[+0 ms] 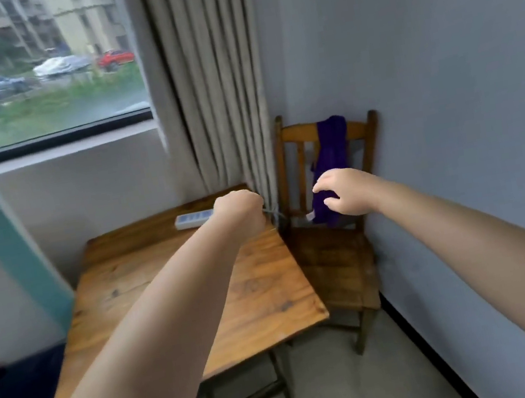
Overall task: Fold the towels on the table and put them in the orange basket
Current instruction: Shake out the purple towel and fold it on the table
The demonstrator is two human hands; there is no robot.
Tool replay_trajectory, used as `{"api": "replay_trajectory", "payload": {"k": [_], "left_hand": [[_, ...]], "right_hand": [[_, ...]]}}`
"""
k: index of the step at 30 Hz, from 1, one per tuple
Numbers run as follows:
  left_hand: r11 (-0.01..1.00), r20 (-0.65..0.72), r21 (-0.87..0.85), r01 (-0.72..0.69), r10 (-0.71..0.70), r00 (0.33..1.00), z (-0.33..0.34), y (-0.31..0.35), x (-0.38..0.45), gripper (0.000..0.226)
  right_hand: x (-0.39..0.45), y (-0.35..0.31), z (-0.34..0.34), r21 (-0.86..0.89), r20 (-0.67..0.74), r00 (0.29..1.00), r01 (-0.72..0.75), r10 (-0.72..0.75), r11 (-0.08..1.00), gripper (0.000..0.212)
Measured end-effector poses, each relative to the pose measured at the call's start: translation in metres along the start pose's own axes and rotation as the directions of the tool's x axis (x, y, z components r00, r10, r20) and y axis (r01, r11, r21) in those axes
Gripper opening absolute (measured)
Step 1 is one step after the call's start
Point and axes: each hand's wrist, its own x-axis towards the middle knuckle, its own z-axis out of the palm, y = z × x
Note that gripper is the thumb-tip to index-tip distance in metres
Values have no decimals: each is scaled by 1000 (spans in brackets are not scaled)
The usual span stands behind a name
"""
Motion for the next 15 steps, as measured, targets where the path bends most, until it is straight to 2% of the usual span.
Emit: {"api": "replay_trajectory", "payload": {"k": [8, 11, 15], "left_hand": [[988, -56, 72, -134, 139, 989, -52, 7, 174, 31], [984, -97, 25, -176, 178, 979, -67, 14, 228, 30], [973, -82, -52, -226, 222, 972, -63, 32, 295, 30]], "right_hand": [[102, 104, -49, 3, -67, 975, -212, 212, 977, 42], [135, 138, -64, 43, -86, 957, -274, 276, 961, 39], [183, 187, -63, 41, -76, 949, -302, 305, 952, 35]]}}
